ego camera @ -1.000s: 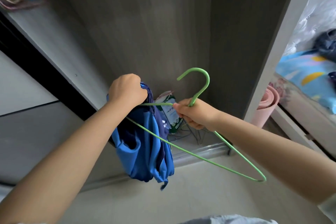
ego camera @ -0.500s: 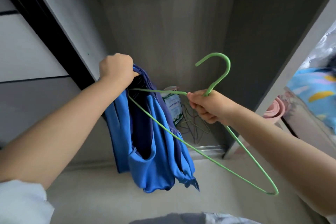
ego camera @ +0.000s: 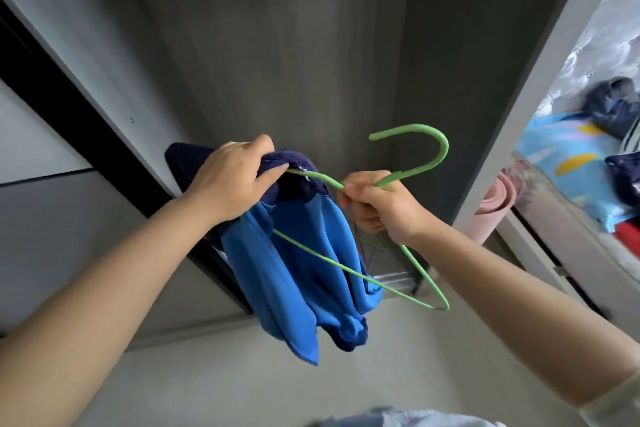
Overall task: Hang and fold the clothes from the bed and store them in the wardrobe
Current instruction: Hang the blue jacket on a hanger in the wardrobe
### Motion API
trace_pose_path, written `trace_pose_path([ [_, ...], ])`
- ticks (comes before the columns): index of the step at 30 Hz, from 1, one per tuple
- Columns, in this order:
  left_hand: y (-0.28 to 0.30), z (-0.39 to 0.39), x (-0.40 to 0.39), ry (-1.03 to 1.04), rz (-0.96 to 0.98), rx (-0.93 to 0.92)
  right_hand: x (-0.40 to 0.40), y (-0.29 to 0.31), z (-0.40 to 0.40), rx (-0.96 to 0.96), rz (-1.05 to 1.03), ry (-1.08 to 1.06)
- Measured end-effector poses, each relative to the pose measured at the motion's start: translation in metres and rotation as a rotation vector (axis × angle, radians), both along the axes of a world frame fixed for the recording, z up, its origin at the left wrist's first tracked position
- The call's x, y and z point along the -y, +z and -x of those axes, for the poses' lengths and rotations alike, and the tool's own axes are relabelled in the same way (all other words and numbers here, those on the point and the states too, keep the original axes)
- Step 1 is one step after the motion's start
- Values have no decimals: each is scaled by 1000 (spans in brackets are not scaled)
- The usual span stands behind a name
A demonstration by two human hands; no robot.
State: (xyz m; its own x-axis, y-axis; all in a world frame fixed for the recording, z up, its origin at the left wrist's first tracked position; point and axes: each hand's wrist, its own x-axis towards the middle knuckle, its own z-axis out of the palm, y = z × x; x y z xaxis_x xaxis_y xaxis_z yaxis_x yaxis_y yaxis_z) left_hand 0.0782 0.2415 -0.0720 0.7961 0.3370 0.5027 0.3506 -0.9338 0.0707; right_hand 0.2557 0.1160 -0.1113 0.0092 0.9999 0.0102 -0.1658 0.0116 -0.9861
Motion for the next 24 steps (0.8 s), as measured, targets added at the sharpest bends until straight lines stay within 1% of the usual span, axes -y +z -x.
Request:
trace_pose_path([
  [2, 2, -3, -1, 13, -78, 62, -1, 5, -8, -101, -23, 177],
  [4, -1, 0, -6, 55, -16, 150, -7, 6, -26, -278, -13, 342],
  [5, -2, 2, -11, 89, 68, 206, -10, 4, -37, -346, 8, 349],
  [6, -1, 6, -18, 122, 172, 252, -14, -1, -47, -384, 41, 296],
  [7, -1, 10, -24, 139, 270, 291, -20, -10, -57, -389, 95, 190],
  [8, -1, 15, -30, 147, 345, 320, -25, -21, -61, -328, 157, 83],
  [9, 0, 19, -33, 142, 417, 342, -31, -34, -59, -188, 210, 8],
  [10, 3, 22, -35, 131, 498, 367, -38, -47, -52, 0, 243, -3],
  [12, 8, 26, -37, 87, 666, 416, -52, -64, -29, 383, 254, 80],
  [14, 15, 34, -39, 30, 795, 443, -72, -72, -5, 655, 216, 230],
  [15, 19, 40, -39, 19, 826, 432, -82, -71, 9, 744, 196, 303],
  [17, 26, 48, -37, 21, 837, 382, -97, -63, 35, 813, 182, 434],
  [20, 32, 58, -35, 54, 836, 351, -115, -58, 66, 819, 239, 617],
  [22, 34, 64, -35, 89, 847, 354, -119, -61, 80, 855, 291, 668],
  [24, 32, 77, -34, 154, 857, 368, -116, -64, 91, 760, 394, 707],
])
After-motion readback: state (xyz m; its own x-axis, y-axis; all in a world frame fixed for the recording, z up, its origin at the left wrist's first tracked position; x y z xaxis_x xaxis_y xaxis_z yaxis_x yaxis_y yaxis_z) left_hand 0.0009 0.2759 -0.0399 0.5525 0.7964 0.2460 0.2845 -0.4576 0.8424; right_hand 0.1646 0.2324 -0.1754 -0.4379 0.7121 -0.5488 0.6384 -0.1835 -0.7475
